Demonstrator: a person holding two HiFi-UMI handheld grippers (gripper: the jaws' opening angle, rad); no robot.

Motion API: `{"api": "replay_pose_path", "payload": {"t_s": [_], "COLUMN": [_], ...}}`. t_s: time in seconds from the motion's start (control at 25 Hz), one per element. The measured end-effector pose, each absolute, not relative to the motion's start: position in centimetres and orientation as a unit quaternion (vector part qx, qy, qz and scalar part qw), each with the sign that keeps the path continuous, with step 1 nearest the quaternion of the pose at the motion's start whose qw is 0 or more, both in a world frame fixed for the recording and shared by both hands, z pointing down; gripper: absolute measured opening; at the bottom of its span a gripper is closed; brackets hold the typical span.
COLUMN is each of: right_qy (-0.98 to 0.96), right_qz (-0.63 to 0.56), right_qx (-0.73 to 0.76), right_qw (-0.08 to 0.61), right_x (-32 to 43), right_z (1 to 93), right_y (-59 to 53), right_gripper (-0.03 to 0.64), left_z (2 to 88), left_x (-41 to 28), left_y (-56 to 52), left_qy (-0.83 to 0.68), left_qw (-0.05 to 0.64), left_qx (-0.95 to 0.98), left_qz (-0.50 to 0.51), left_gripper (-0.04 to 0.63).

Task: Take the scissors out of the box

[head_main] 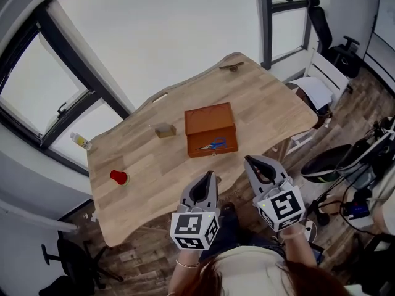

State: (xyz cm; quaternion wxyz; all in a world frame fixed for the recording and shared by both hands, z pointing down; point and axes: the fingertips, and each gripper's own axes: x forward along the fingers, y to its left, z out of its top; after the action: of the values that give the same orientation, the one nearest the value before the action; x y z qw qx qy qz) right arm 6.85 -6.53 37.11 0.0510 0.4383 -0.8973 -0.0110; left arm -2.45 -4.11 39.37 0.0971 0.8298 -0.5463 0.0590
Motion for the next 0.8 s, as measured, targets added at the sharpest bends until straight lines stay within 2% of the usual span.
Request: {"api": "replay_pose_path", "payload": {"t_s": [0.8], "right_qy": [-0.901], "right_qz": [-0.005], "right_qx": [0.417], "right_qw": [0.116], "right_x": [1.4], "right_z": [40.2], "right_y": [-16.3], "right_gripper": [0.032], "left_z": [41.7], "left_x": [-6.9], "left_y": [-14.5], "left_qy": [-0.528], "left_qw": [0.108], "left_qx": [0.84], "left_qz": [0.06], "left_gripper": [0.018]}}
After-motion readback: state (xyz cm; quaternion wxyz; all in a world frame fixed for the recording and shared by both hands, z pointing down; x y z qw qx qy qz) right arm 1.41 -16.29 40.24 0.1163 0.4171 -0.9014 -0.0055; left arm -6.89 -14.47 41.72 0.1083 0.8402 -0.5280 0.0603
